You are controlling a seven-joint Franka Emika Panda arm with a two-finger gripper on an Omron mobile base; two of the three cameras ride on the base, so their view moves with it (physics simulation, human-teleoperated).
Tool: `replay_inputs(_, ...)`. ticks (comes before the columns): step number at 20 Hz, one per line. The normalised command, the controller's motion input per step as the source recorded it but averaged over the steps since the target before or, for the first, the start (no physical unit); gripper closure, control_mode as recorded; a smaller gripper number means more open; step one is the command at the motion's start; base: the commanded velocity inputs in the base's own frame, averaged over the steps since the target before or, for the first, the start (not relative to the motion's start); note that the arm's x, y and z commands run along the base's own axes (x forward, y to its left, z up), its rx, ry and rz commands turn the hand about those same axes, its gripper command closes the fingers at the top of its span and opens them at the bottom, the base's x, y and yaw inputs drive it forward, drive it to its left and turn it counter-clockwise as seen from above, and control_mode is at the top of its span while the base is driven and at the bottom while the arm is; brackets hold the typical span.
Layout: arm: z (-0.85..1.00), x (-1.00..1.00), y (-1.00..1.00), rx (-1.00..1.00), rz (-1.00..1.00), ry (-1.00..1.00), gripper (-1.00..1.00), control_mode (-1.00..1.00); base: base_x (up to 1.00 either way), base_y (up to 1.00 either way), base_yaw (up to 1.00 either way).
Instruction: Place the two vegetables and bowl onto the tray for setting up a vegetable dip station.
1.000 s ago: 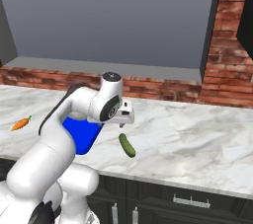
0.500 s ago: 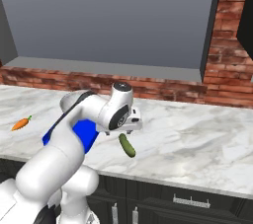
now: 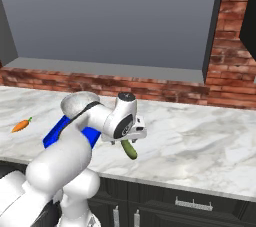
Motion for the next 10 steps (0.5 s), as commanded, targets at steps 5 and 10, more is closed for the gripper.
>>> replay_inputs(5, -0.36, 0.10, -0.10, 0.00, 0.03, 0.02, -1.00, -1.00, 0.00, 0.00, 0.00)
replay_inputs(10, -0.35, 0.18, -0.01, 0.00, 0.02, 0.05, -1.00, -1.00, 0.00, 0.00, 0.00)
